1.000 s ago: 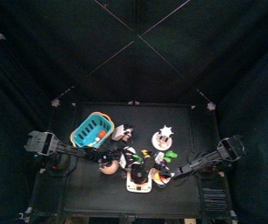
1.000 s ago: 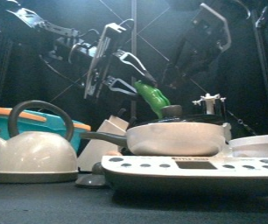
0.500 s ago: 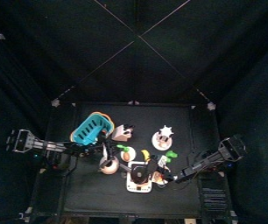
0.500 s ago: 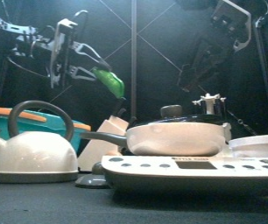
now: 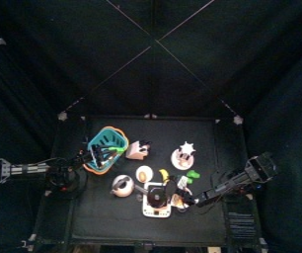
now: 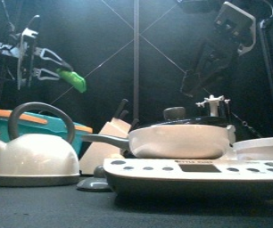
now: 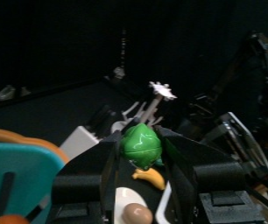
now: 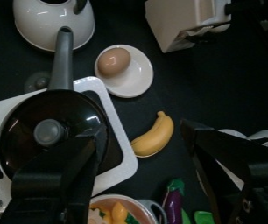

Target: Place peas into basket

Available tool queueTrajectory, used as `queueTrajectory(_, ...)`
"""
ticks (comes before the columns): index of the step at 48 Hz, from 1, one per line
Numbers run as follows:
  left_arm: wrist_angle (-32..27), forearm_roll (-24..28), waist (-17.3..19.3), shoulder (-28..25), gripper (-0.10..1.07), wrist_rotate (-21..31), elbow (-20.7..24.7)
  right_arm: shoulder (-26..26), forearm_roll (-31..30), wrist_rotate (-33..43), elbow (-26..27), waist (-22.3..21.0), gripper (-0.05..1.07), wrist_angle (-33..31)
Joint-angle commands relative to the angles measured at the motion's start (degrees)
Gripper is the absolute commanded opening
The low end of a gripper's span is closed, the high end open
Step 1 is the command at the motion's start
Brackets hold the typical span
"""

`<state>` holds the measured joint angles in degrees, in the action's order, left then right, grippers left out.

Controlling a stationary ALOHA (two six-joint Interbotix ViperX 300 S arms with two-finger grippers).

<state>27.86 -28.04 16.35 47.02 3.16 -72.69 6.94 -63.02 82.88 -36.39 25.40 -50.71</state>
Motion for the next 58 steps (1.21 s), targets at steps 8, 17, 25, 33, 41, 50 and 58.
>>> queueTrajectory(8,-2.81,1.14,7.21,0.79,0.58,-0.26,-2.99,0.62,-0.18,0.18,0.70,-0.09,0.98,0.09)
queueTrajectory(17,-5.45,2.90,11.34,0.88,0.58,-0.09,-5.54,0.53,-0.18,0.09,0.79,-0.26,0.98,0.09)
queueTrajectory(25,-7.91,3.43,12.92,0.88,0.62,-0.18,-6.06,0.35,-0.18,0.18,0.62,-0.44,0.98,0.09)
queueTrajectory(33,-9.14,3.43,13.45,0.88,0.76,-0.09,-5.98,0.35,-0.09,0.09,0.88,-0.35,0.98,0.09)
queueTrajectory(41,-9.32,3.34,13.45,0.88,0.93,0.00,-5.89,0.18,-0.09,0.18,0.79,-0.53,0.98,0.09)
queueTrajectory(50,-9.32,3.34,13.45,0.88,0.98,0.00,-5.71,-0.18,-0.18,0.09,0.88,-0.53,0.98,0.00)
queueTrajectory(58,-9.23,3.34,13.45,0.88,0.98,0.00,-5.71,-0.18,-0.18,0.00,0.88,-0.53,0.98,0.00)
